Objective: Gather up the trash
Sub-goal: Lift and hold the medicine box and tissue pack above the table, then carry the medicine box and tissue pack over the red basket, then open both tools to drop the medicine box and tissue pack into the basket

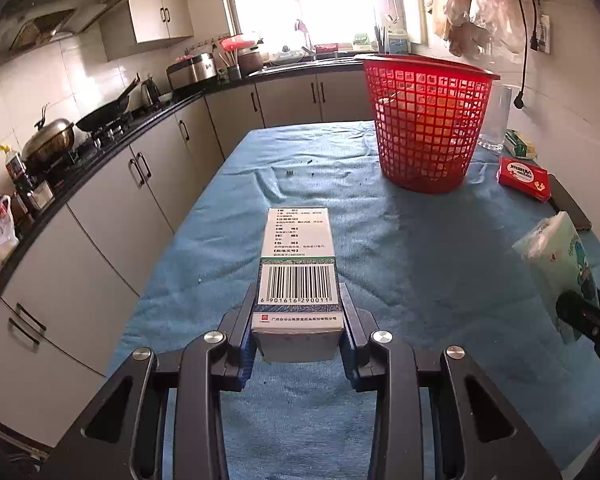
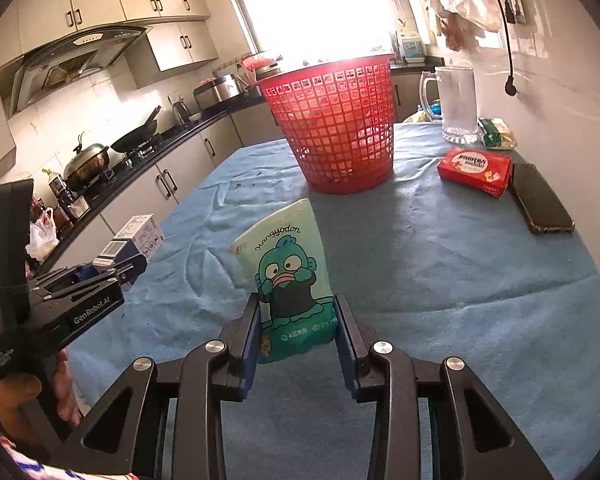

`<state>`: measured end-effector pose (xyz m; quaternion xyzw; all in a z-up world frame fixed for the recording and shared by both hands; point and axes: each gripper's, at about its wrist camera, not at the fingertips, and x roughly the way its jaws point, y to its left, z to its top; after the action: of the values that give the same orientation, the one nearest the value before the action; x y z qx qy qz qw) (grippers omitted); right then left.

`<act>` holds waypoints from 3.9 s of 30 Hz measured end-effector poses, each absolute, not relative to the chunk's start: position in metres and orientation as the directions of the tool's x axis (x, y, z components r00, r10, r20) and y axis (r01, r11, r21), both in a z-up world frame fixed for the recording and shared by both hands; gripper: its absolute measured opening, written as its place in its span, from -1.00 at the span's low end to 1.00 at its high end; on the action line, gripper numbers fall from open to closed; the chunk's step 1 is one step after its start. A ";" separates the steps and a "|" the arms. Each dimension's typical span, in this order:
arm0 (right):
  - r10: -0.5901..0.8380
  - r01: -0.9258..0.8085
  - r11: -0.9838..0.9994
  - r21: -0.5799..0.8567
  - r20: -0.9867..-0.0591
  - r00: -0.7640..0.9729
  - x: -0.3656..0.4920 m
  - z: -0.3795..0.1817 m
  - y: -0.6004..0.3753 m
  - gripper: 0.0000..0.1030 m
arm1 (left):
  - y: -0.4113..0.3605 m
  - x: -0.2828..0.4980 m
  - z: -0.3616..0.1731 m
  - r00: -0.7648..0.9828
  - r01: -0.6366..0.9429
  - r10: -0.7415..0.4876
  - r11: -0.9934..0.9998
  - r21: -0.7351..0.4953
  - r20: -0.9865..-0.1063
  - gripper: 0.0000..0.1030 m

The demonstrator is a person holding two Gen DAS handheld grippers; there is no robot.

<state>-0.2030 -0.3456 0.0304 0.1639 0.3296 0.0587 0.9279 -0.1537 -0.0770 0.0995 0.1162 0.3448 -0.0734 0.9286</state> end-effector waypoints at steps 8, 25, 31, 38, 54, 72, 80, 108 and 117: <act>0.192 0.000 0.949 0.316 -0.574 0.796 -0.202 0.044 -0.366 -0.28 | -0.086 -0.152 0.115 0.771 0.239 -0.065 0.952 0.192 -0.633 -0.35; 0.221 -0.044 0.945 0.323 -0.536 0.815 -0.190 0.073 -0.383 -0.28 | -0.111 -0.129 0.152 0.774 0.359 -0.152 0.905 0.229 -0.614 -0.35; 0.224 -0.054 0.947 0.317 -0.530 0.818 -0.187 0.076 -0.380 -0.27 | -0.111 -0.124 0.161 0.784 0.365 -0.151 0.897 0.250 -0.602 -0.35; 0.226 -0.045 0.942 0.333 -0.530 0.817 -0.184 0.076 -0.381 -0.27 | -0.109 -0.119 0.160 0.785 0.360 -0.150 0.900 0.245 -0.601 -0.35; 0.214 -0.034 0.946 0.322 -0.542 0.813 -0.172 0.075 -0.383 -0.27 | -0.108 -0.101 0.156 0.775 0.362 -0.153 0.903 0.232 -0.614 -0.35; 0.204 -0.051 0.944 0.327 -0.454 0.867 -0.095 0.131 -0.426 -0.27 | -0.136 -0.004 0.246 0.726 0.460 -0.393 0.887 -0.025 -0.565 -0.35; 0.197 -0.053 0.945 0.324 -0.432 0.880 -0.044 0.155 -0.441 -0.26 | -0.172 0.028 0.262 0.741 0.476 -0.392 0.879 0.016 -0.546 -0.35; 0.240 -0.029 0.918 0.395 -0.497 0.834 0.045 0.128 -0.469 -0.07 | -0.240 0.100 0.235 0.689 0.495 -0.411 0.868 -0.026 -0.597 -0.35; 0.216 -0.007 0.918 0.398 -0.484 0.848 0.039 0.133 -0.475 0.10 | -0.215 0.090 0.240 0.716 0.454 -0.413 0.888 -0.074 -0.563 0.37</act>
<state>0.0391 -0.4749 0.1326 0.1942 0.2693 0.0593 0.9414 0.0898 -0.2151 0.2405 0.0349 0.2955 -0.2340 0.9256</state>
